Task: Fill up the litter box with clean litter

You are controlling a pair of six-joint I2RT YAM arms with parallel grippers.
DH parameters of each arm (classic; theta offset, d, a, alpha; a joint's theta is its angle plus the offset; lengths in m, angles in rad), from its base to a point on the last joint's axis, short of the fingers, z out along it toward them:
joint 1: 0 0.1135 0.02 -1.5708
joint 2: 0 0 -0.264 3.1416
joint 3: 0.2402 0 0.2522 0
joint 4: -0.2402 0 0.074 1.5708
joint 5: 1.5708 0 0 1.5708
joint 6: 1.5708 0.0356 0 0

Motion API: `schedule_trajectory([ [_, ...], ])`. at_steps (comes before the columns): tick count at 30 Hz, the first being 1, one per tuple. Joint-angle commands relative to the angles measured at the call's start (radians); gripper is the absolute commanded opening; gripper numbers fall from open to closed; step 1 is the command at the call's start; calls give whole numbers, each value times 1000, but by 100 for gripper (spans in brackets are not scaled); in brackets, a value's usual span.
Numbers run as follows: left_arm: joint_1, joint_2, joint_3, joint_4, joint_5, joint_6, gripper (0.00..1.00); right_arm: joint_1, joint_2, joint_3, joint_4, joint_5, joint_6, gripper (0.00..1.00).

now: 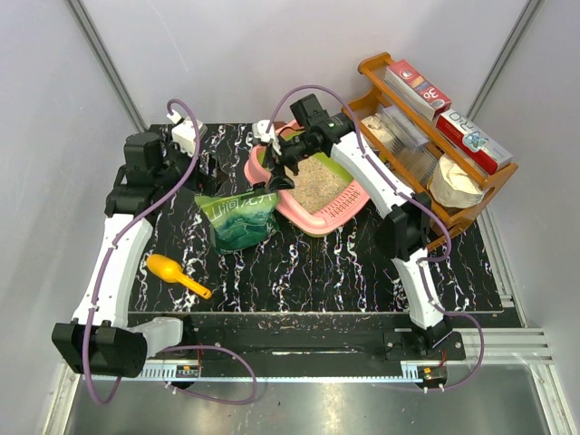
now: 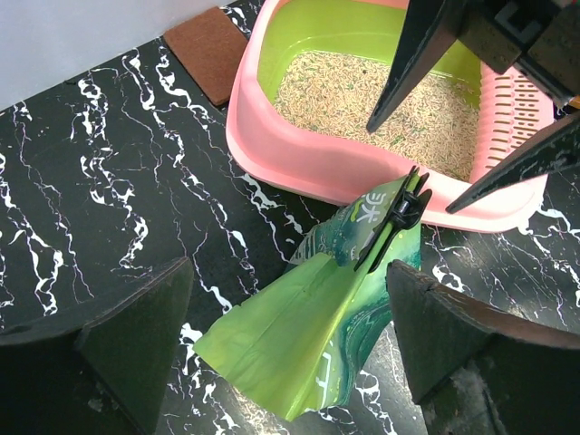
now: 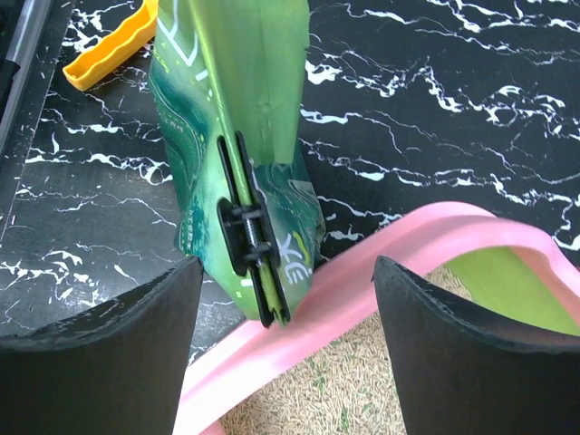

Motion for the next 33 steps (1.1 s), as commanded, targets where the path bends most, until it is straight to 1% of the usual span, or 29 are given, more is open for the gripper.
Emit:
schedule_trajectory([
  [1, 3, -28, -3, 47, 10, -13, 91, 31, -3, -11, 33, -15, -27, 78],
  [5, 3, -28, -8, 50, 26, -16, 91, 41, -1, -25, 63, -30, 12, 72],
  [8, 3, -27, -11, 55, 27, -19, 91, 45, -4, -36, 65, -33, 13, 66],
  [10, 4, -27, -11, 53, 30, -19, 91, 45, -3, -36, 66, -39, 15, 59],
  [15, 3, -27, -17, 55, 32, -19, 91, 53, -3, -48, 71, -47, 21, 52],
  [16, 4, -27, -17, 55, 32, -19, 91, 53, -3, -53, 70, -47, 20, 49],
  [19, 6, -28, -20, 55, 35, -17, 91, 54, -3, -56, 70, -49, 20, 46],
  [22, 6, -25, -22, 56, 33, -16, 91, 56, -6, -58, 67, -53, 17, 40],
  [26, 6, -25, -26, 63, 39, -19, 91, 60, -9, -58, 57, -61, 10, 26],
  [27, 6, -24, -28, 64, 39, -22, 91, 61, -9, -56, 59, -61, 10, 14],
  [28, 6, -24, -28, 64, 41, -22, 91, 61, -10, -48, 60, -61, 13, 11],
  [30, 4, -21, -26, 69, 47, -23, 91, 60, -18, -30, 68, -55, 26, 5],
  [33, 4, -14, -28, 73, 50, -28, 91, 57, -27, 30, 83, -49, 50, 2],
])
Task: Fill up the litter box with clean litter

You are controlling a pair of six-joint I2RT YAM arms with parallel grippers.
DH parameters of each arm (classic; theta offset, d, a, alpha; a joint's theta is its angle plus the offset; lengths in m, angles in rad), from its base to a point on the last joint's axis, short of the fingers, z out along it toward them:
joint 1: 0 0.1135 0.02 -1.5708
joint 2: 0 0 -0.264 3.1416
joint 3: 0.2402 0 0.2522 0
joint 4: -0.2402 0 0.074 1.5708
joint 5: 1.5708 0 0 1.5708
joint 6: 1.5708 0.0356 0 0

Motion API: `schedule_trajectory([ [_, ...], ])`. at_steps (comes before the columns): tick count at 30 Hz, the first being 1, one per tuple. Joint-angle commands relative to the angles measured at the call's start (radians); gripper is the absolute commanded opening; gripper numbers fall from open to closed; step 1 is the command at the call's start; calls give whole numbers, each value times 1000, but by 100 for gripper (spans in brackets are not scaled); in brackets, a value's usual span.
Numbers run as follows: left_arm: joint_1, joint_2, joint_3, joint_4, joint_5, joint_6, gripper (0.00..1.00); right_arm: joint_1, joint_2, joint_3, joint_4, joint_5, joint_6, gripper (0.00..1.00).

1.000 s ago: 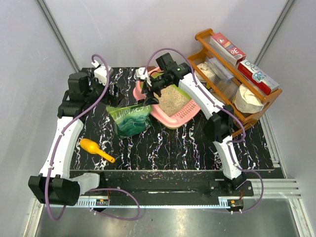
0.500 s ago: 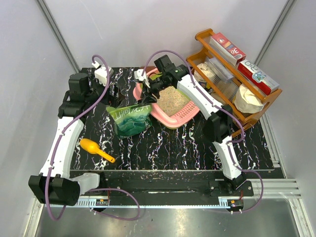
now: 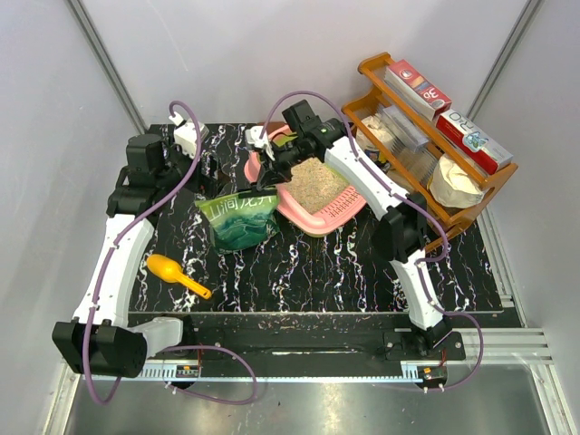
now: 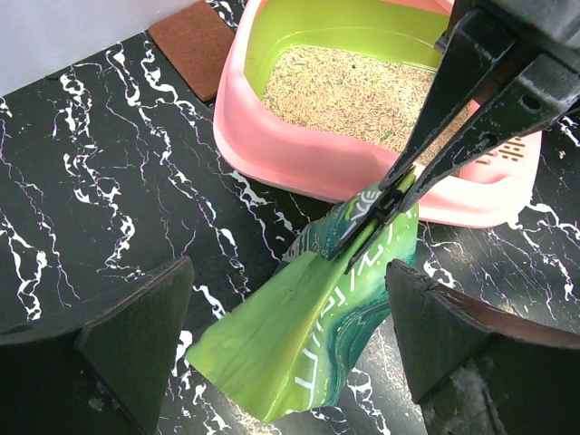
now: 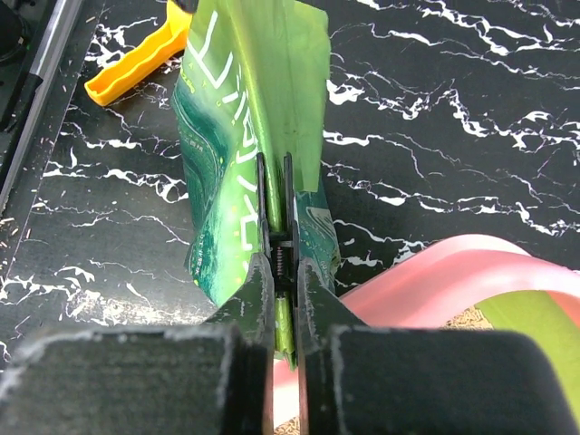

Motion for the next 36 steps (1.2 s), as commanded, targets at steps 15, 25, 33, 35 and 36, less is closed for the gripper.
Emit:
schedule_trajectory([
  [15, 6, 1, -47, 109, -47, -105, 95, -166, -433, -372, 212, 183, 436, 0],
  [25, 6, 59, 3, 111, -39, -123, 95, -331, -918, -1168, 133, 331, 422, 0],
  [33, 6, 124, 75, 99, -64, -146, 95, -364, -961, -1398, 142, 278, 366, 0],
  [35, 6, 133, 86, 100, -81, -153, 95, -370, -935, -1431, 159, 277, 337, 1],
  [36, 6, 139, 89, 100, -87, -154, 95, -370, -922, -1441, 157, 280, 308, 1],
])
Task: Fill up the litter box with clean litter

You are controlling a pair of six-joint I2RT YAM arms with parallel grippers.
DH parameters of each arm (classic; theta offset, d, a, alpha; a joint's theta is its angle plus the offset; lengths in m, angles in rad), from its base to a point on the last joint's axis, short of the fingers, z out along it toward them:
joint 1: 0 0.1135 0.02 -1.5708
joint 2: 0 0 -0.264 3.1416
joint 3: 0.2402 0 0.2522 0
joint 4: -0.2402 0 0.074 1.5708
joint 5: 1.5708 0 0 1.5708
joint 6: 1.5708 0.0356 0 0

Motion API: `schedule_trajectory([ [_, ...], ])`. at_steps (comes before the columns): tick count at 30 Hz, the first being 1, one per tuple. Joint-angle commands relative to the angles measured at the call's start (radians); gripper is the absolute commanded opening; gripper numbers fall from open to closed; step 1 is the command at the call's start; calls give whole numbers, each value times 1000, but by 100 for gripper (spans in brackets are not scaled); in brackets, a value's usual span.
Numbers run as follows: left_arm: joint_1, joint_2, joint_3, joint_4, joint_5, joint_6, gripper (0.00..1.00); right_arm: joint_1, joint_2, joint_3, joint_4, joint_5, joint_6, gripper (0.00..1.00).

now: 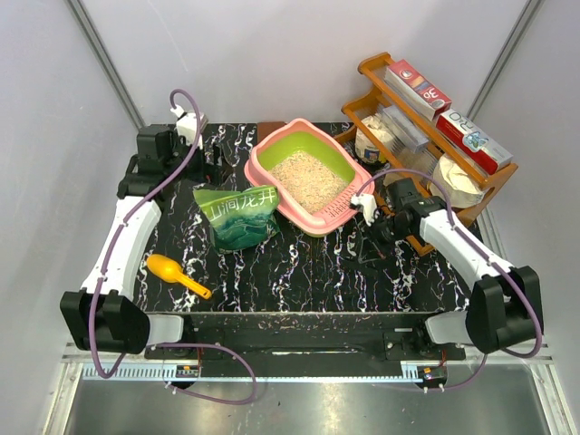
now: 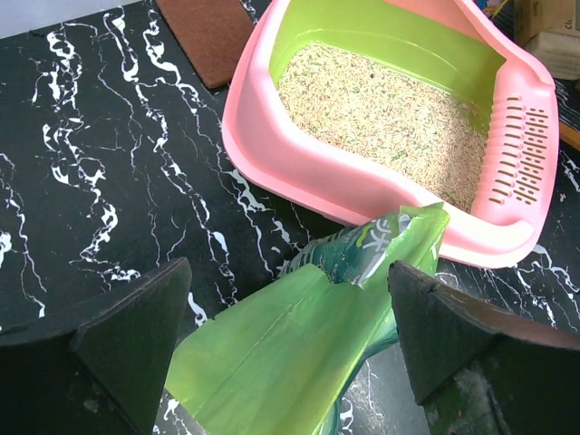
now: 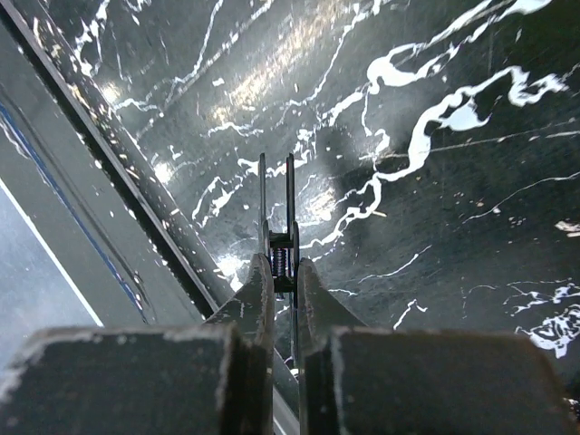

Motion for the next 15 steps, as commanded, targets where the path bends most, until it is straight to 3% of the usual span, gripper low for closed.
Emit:
schedule_trajectory([
  [1, 5, 15, 71, 43, -50, -30, 95, -15, 61, -47, 44, -6, -96, 1],
  [7, 5, 18, 85, 43, -79, -30, 95, -58, 170, -52, 79, 33, -101, 11],
  [9, 8, 17, 91, 43, -153, -56, 99, -66, 183, -44, 81, 36, -96, 17],
  [10, 17, 20, 94, 41, -176, -144, 99, -67, 184, -42, 82, 40, -94, 27],
  [13, 68, 49, 134, 0, -142, -209, 99, -70, 169, -50, 81, 71, -101, 49],
  [15, 131, 92, 178, -75, -118, -218, 99, -72, 155, -35, 66, 83, -98, 53],
])
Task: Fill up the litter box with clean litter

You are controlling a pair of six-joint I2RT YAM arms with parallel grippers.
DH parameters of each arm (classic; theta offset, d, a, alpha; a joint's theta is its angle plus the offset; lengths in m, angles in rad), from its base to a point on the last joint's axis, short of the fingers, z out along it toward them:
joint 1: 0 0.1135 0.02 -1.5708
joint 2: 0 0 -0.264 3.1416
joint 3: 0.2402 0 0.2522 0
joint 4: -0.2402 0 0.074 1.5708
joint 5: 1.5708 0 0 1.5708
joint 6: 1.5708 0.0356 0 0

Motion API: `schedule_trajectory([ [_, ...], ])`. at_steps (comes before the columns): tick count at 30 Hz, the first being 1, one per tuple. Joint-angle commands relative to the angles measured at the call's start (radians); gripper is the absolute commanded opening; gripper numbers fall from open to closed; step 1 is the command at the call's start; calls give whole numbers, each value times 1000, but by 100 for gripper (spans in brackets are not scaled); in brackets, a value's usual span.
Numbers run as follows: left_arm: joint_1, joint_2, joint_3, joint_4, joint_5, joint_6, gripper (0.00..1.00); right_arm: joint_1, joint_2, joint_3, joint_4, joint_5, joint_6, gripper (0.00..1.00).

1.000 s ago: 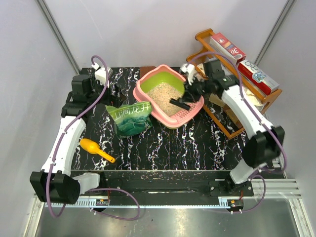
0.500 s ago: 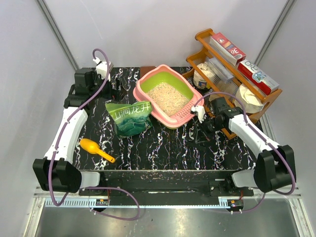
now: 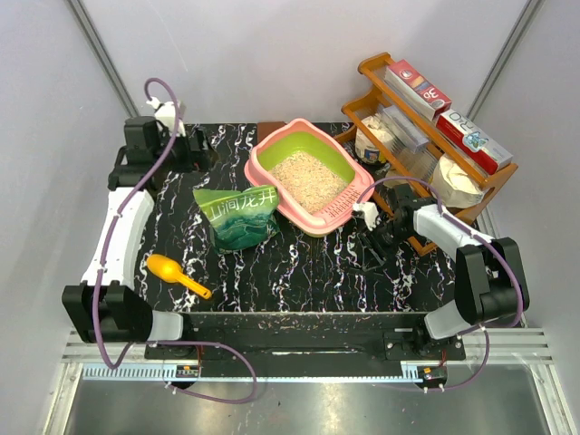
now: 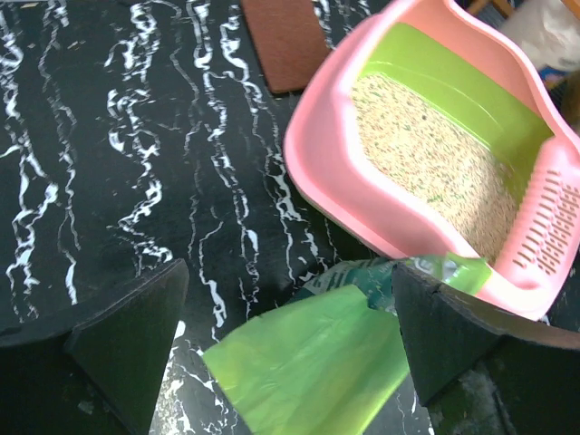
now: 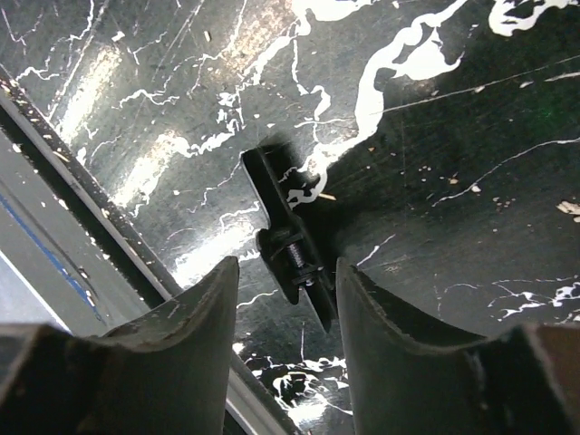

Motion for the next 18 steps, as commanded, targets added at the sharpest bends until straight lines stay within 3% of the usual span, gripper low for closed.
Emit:
schedule_trajectory([
  [1, 99, 67, 113, -79, -3, -115, 99, -7, -49, 42, -11, 47, -11, 54],
  [5, 261, 116, 79, -128, 186, -244, 99, -7, -138, 101, -45, 32, 9, 66],
  [9, 380, 97, -129, -10, 397, -425, 99, -7, -222, 193, -44, 9, 14, 73],
  [14, 406, 94, -306, 242, 626, -649, 98, -7, -229, 241, 45, -103, 104, 83],
  [18, 401, 119, -352, 307, 663, -701, 98, -5, -141, 298, 54, -192, 162, 83],
])
